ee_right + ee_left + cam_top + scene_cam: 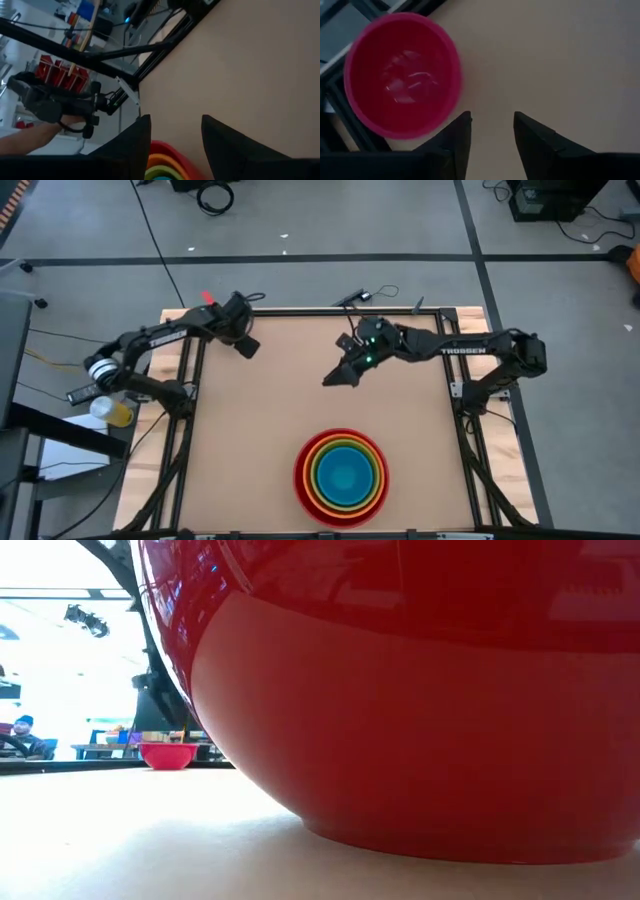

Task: Nest bowls inside each other
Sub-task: Stack the pink bowl on top of the top of blue bowl

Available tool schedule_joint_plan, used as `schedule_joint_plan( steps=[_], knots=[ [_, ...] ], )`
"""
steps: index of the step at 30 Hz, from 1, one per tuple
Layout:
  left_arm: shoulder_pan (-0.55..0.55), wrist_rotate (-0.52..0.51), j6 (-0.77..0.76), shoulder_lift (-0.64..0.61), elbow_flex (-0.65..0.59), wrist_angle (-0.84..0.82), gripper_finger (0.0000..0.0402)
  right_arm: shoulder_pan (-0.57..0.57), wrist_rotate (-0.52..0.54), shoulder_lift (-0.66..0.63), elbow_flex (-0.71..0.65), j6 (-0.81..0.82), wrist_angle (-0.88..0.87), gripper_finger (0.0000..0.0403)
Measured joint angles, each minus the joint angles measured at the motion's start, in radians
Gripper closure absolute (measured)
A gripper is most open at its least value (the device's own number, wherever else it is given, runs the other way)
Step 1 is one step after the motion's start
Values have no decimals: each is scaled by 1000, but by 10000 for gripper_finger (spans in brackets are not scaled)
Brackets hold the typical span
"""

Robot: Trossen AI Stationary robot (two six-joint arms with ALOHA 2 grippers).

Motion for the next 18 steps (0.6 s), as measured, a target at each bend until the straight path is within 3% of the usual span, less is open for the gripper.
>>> schedule_joint_plan(
  steps=[5, 10, 14, 18],
  knots=[
    [20, -100, -2, 84, 0, 35, 227, -76, -41, 0, 0, -49, 1, 224],
    [26, -134, 21, 119, 0, 40, 225, -143, -60, 0, 0, -99, 1, 224],
    [55, -135, 42, 165, 0, 62, 241, -200, -60, 0, 0, -140, 2, 224],
    [76, -139, 104, 210, 0, 98, 283, -255, -60, 0, 0, -147, 5, 224]
  ],
)
